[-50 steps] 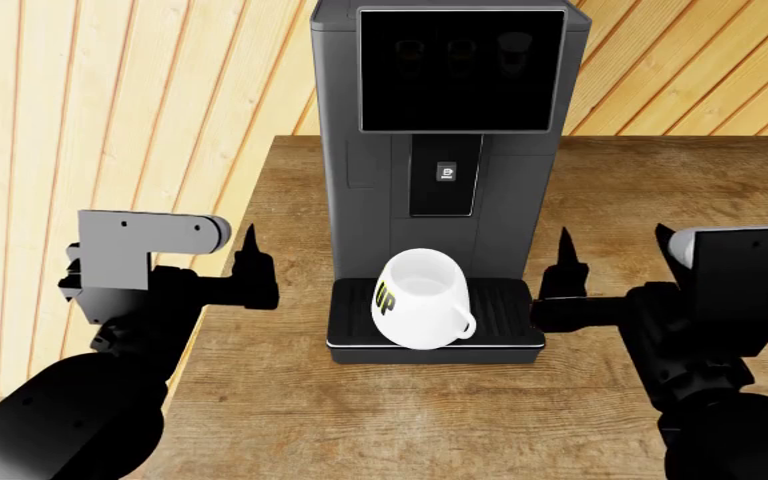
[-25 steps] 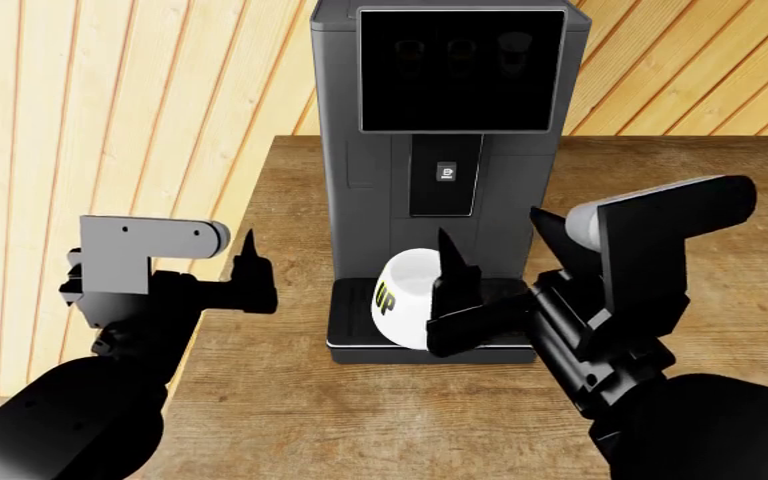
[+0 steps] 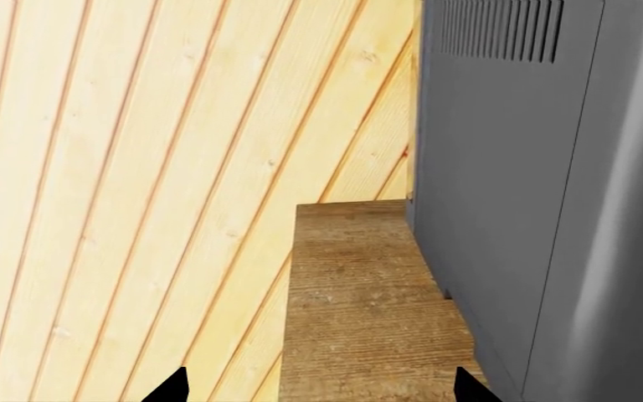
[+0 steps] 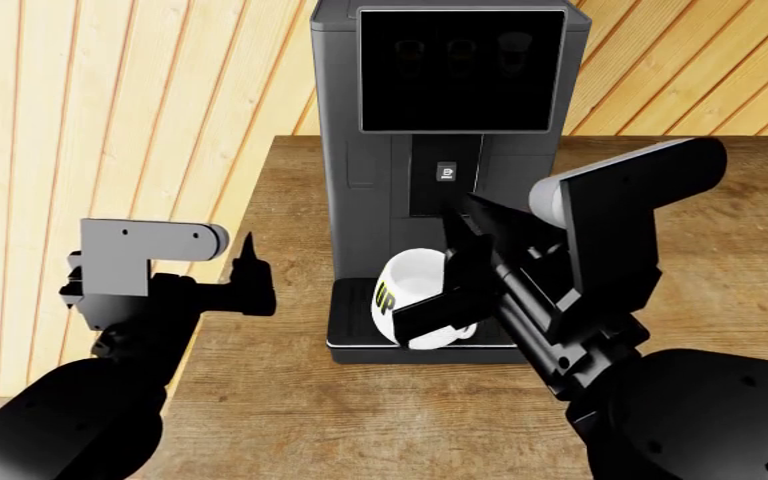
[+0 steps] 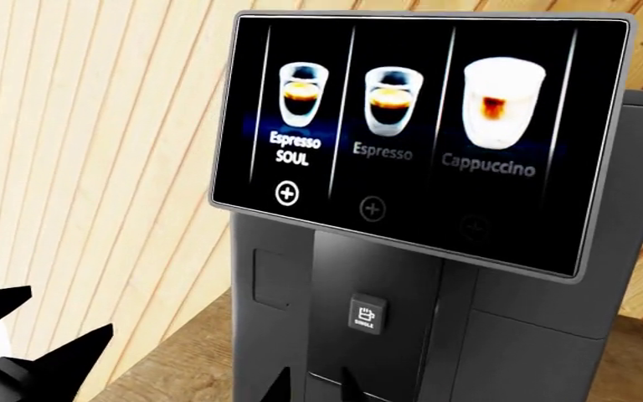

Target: Press the button on the coffee machine to serve coffee.

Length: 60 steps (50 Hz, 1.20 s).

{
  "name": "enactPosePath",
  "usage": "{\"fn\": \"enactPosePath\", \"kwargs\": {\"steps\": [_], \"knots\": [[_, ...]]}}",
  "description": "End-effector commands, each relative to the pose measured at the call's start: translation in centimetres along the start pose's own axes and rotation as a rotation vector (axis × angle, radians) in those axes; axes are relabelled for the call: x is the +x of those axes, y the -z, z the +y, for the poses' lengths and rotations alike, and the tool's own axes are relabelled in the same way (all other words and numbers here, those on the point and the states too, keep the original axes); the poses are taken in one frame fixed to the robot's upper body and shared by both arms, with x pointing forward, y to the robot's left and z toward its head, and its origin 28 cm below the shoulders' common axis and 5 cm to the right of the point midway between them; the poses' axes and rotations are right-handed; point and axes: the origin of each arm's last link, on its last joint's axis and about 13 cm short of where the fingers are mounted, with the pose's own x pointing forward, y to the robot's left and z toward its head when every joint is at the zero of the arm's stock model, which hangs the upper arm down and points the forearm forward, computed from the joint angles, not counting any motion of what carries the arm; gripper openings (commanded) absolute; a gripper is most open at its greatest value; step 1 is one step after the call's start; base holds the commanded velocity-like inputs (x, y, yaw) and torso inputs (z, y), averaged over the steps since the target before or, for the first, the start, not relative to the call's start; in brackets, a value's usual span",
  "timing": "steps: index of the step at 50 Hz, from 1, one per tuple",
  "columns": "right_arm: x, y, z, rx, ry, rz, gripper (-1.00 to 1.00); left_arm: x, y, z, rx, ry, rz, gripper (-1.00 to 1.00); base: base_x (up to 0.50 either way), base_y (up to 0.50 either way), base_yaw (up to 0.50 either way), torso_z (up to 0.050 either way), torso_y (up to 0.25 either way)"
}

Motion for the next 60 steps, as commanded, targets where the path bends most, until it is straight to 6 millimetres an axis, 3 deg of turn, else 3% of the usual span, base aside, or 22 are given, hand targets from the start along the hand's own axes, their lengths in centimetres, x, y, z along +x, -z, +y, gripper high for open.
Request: {"fn": "enactPosePath", "kwargs": {"steps": [1, 22, 60], "knots": [[0.5, -0.2, -0.1, -0.010, 0.014, -0.013, -1.00, 0.0, 0.1, 0.3, 0.001, -0.004, 0.001, 1.00, 0.00, 0.00, 0.00, 0.000, 0.000], [2.5, 0.3, -0.2, -0.055, 0.062, -0.011, -1.00, 0.1, 0.3, 0.1, 0.002, -0.001, 0.006, 1.00, 0.00, 0.00, 0.00, 0.000, 0.000], [4.2, 0.9, -0.8, -0.064, 0.108, 0.003, -1.00, 0.2, 0.4, -0.1, 0.005, -0.003, 0.008, 1.00, 0.00, 0.00, 0.00, 0.000, 0.000]]}}
